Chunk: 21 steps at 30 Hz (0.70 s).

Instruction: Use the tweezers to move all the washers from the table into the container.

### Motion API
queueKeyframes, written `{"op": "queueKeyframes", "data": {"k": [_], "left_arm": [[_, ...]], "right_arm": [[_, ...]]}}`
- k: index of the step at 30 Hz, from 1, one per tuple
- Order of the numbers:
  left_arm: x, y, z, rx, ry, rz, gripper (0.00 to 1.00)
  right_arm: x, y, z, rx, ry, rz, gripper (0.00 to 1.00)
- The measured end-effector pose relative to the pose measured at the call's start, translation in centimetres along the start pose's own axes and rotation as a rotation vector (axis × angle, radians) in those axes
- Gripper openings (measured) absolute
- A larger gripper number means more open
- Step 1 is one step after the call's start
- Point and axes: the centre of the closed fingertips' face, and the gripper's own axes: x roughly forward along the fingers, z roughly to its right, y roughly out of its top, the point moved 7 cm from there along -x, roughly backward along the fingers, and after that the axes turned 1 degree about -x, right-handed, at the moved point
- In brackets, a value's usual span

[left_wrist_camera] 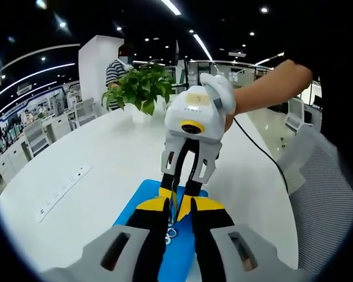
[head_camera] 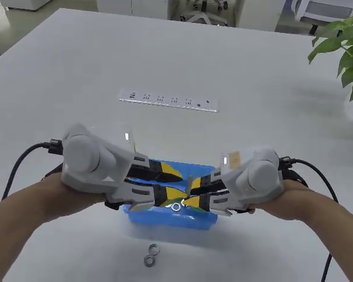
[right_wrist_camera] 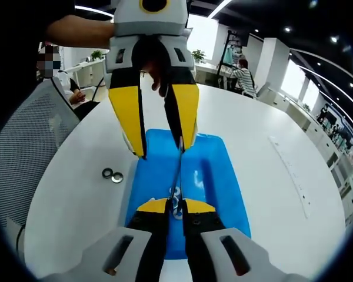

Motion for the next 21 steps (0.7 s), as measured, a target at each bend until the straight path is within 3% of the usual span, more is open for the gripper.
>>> {"op": "queueKeyframes", "data": {"k": [12,21], "left_arm": [[1.2,0.6,-0.6,0.053,-0.051,-0.015,0.07],[1.2,0.9,-0.2,0.061,-0.071,-0.014,0.06]], "right_arm": [[0.3,0.1,0.1,-0.02,0.016,-0.002,0.1],[0.3,0.1,0.0,-0.027,0.011,-0.01,0.11]]}}
